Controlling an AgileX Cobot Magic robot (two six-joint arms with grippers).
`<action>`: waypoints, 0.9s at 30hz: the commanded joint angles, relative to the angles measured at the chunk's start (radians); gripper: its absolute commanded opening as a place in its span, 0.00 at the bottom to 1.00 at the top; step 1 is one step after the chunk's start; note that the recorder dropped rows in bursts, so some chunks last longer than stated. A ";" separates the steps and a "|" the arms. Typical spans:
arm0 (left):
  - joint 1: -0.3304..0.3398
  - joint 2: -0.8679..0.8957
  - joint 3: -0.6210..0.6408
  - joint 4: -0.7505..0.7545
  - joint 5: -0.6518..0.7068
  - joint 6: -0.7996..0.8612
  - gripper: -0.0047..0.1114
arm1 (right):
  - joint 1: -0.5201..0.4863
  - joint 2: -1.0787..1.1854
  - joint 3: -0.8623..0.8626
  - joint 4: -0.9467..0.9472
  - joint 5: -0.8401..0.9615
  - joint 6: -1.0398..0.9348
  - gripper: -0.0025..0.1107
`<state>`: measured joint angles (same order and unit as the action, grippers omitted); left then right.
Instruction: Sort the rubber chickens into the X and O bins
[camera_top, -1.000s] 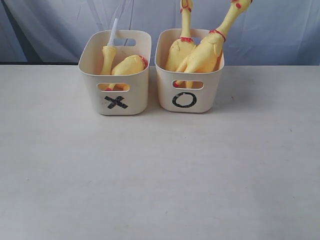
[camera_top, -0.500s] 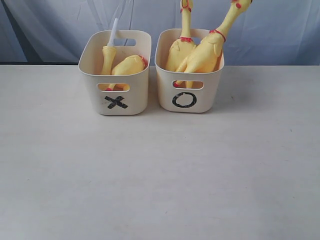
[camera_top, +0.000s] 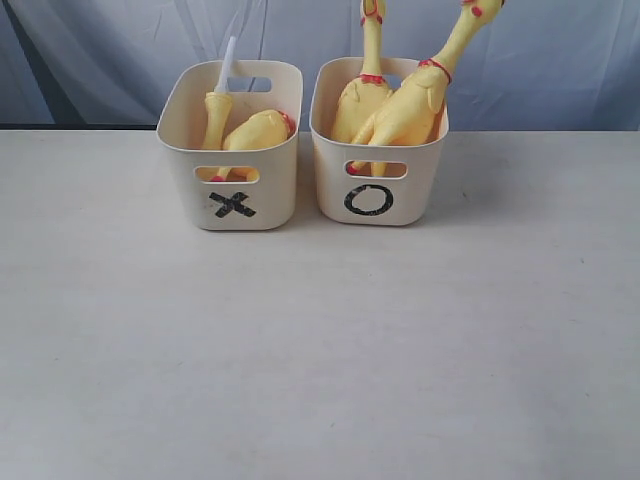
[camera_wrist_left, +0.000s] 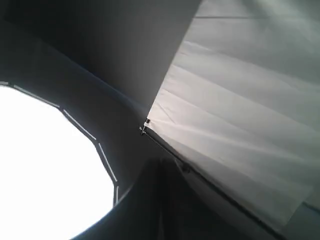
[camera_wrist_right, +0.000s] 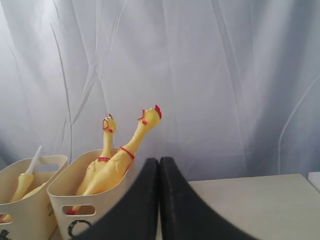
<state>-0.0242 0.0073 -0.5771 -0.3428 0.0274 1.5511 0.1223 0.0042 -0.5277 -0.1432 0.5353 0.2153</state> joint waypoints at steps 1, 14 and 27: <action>0.003 -0.007 0.083 0.224 -0.004 -0.003 0.04 | -0.006 -0.004 0.005 -0.067 -0.028 -0.005 0.02; 0.003 -0.007 0.320 0.278 -0.002 -0.003 0.04 | -0.006 -0.004 0.109 -0.066 -0.073 -0.005 0.02; 0.003 -0.007 0.497 0.300 0.005 -0.003 0.04 | -0.006 -0.004 0.422 -0.054 -0.142 -0.005 0.02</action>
<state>-0.0242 0.0056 -0.1053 -0.0458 0.0350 1.5523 0.1223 0.0059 -0.1467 -0.2002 0.4085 0.2153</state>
